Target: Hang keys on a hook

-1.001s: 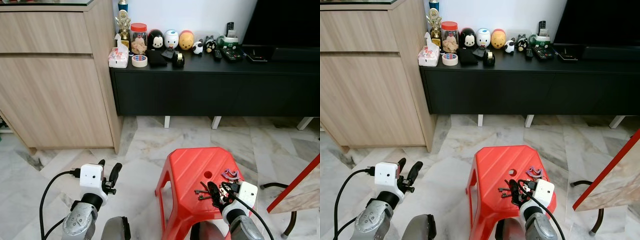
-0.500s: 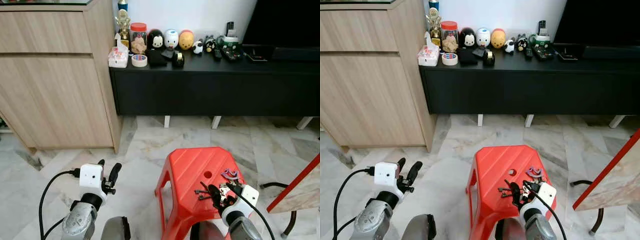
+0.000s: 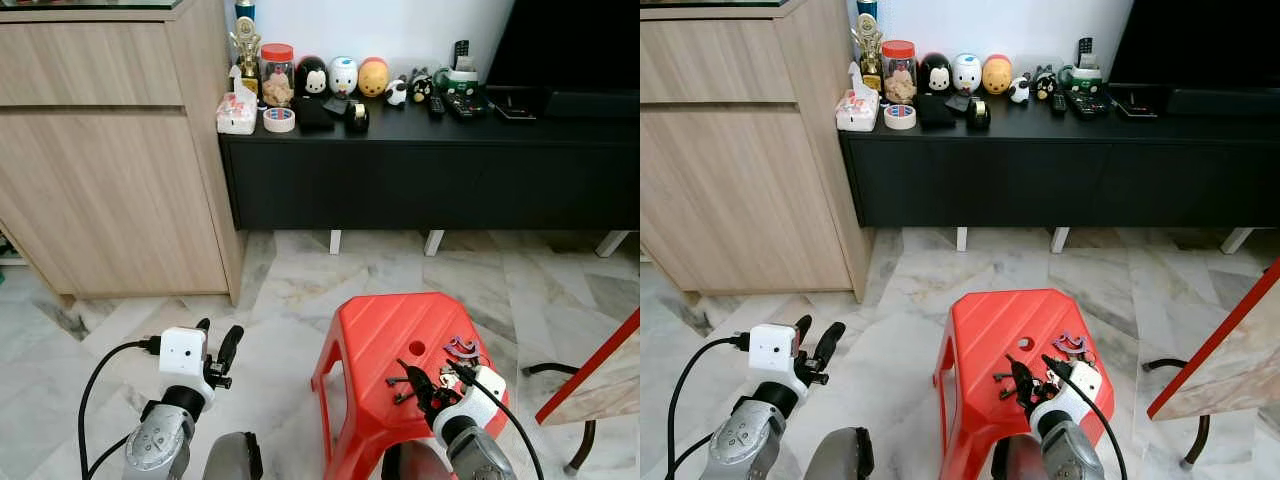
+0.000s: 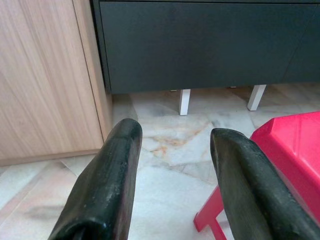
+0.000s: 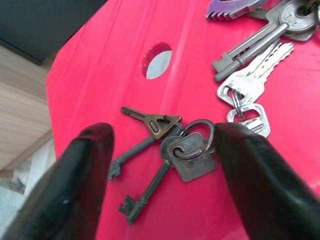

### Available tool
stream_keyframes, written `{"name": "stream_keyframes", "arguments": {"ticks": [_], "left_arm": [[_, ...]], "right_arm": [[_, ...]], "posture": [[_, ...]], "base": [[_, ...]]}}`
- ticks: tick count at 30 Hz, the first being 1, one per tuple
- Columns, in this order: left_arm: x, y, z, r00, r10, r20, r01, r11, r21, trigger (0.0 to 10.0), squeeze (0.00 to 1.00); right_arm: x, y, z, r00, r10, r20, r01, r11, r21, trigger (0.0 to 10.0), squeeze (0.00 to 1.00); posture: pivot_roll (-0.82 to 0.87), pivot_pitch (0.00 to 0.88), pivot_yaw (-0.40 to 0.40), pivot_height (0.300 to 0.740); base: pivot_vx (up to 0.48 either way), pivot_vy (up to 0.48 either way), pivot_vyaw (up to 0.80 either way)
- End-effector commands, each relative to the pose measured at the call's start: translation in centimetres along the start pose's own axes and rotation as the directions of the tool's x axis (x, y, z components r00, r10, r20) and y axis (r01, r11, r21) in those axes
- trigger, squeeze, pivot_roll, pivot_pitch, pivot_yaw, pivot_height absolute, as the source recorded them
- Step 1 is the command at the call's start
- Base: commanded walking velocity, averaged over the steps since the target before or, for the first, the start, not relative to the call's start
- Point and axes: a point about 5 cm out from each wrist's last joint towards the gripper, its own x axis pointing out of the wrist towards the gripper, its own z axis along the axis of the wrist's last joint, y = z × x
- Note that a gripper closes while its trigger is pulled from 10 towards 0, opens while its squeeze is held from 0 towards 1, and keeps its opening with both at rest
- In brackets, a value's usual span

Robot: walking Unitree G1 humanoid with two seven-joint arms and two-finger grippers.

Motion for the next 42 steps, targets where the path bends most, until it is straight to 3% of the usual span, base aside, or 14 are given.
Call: {"name": "stream_keyframes", "arguments": {"ticks": [1, 15, 16, 17, 18, 20, 28, 38, 42], "left_arm": [[0.21, -0.06, 0.32, 1.000, -0.008, 0.004, 0.008, 1.000, 0.017, 10.0, 0.00], [0.18, -0.16, 0.34, 1.000, -0.012, 0.004, 0.012, 1.000, 0.022, 10.0, 0.00], [0.18, -0.19, 0.31, 1.000, -0.012, 0.003, 0.012, 1.000, 0.022, 10.0, 0.00], [0.18, -0.19, 0.31, 1.000, -0.012, 0.003, 0.012, 1.000, 0.022, 10.0, 0.00], [0.19, -0.21, 0.30, 1.000, -0.013, 0.003, 0.013, 1.000, 0.022, 10.0, 0.00], [0.20, -0.21, 0.29, 1.000, -0.013, 0.003, 0.013, 1.000, 0.022, 10.0, 0.00], [0.19, -0.18, 0.19, 1.000, -0.011, 0.000, 0.011, 1.000, 0.021, 10.0, 0.00], [0.22, -0.15, 0.10, 1.000, -0.008, -0.004, 0.008, 1.000, 0.023, 10.0, 0.00], [0.22, -0.14, 0.09, 1.000, -0.008, -0.004, 0.008, 1.000, 0.024, 10.0, 0.00]], "right_arm": [[0.00, -0.15, 0.07, 1.000, -0.005, 0.002, 0.005, 1.000, 0.015, 10.0, 0.00], [-0.06, -0.23, 0.12, 1.000, 0.013, 0.010, -0.013, 1.000, 0.017, 10.0, 0.00], [-0.03, -0.18, 0.13, 1.000, 0.016, 0.011, -0.016, 1.000, 0.016, 8.9, 0.00], [-0.03, -0.18, 0.13, 1.000, 0.016, 0.011, -0.016, 1.000, 0.016, 8.9, 0.00], [0.03, -0.08, 0.18, 1.000, 0.021, 0.013, -0.022, 1.000, 0.015, 0.5, 0.00], [0.12, 0.06, 0.30, 0.999, 0.029, 0.015, -0.029, 1.000, 0.007, 0.0, 0.00], [0.20, 0.01, 0.35, 1.000, 0.026, 0.012, -0.026, 1.000, 0.001, 0.0, 0.00], [0.31, 0.19, 0.43, 0.999, 0.033, 0.006, -0.033, 0.996, -0.084, 0.0, 0.00], [0.32, 0.22, 0.46, 0.999, 0.036, 0.012, -0.035, 0.996, -0.081, 0.0, 0.00]], "posture": [[0.09, 0.000, -0.062, 0.586], [0.09, 0.000, -0.061, 0.586], [0.09, 0.000, -0.061, 0.586], [0.09, 0.000, -0.061, 0.586], [0.09, 0.000, -0.061, 0.586], [0.09, 0.000, -0.061, 0.586], [0.09, 0.000, -0.063, 0.586], [0.09, 0.000, -0.063, 0.586], [0.09, 0.000, -0.063, 0.586]], "base": [[0.000, 0.000, 0.00], [0.000, 0.000, 0.00], [0.000, 0.000, 0.00], [0.000, 0.000, 0.00], [0.000, 0.000, 0.00], [0.000, 0.000, 0.00], [0.000, 0.000, 0.00], [0.000, 0.000, 0.00], [0.000, 0.000, 0.00]]}}
